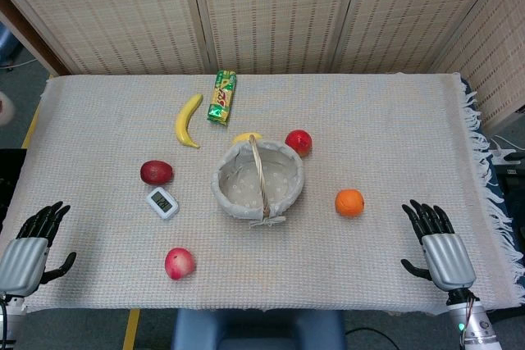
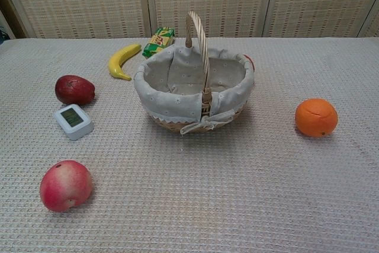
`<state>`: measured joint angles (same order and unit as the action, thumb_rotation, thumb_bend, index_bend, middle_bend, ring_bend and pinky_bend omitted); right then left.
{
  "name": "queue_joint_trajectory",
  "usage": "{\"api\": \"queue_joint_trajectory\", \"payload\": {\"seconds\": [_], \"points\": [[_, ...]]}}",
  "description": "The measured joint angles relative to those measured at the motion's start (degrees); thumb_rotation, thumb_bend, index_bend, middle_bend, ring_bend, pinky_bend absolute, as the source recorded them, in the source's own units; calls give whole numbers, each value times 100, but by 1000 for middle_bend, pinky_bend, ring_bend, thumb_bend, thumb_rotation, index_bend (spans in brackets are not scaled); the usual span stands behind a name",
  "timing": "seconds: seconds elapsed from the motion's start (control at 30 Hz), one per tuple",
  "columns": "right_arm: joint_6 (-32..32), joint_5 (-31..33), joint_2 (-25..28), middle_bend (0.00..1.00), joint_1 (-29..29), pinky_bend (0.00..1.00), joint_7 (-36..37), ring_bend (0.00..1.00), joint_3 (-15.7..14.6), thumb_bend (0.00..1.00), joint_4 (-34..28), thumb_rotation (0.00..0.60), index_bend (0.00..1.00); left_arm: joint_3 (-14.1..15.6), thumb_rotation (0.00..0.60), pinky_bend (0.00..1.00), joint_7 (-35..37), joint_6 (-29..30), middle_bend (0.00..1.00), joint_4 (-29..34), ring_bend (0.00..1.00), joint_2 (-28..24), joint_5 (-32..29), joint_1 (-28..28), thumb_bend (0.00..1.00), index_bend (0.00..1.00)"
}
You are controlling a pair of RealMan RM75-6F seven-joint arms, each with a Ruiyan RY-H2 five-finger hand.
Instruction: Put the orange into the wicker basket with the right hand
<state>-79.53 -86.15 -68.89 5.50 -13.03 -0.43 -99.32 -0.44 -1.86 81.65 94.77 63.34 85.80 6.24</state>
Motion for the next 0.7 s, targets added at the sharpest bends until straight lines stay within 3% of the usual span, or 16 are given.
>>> {"api": "queue_joint_trajectory", "payload": {"seconds": [0.37, 0.7], "points": [[332, 407, 78, 0, 127, 6, -47, 0, 107, 67, -238, 600, 0, -8, 600, 104, 7, 9, 0, -12, 0, 5, -23, -11, 329, 0], [1163, 1916, -46, 0, 818, 6, -713, 0, 708, 67, -598, 600, 0, 2, 600, 104, 51, -58, 0, -7, 0, -5, -18, 18, 330, 0]]}}
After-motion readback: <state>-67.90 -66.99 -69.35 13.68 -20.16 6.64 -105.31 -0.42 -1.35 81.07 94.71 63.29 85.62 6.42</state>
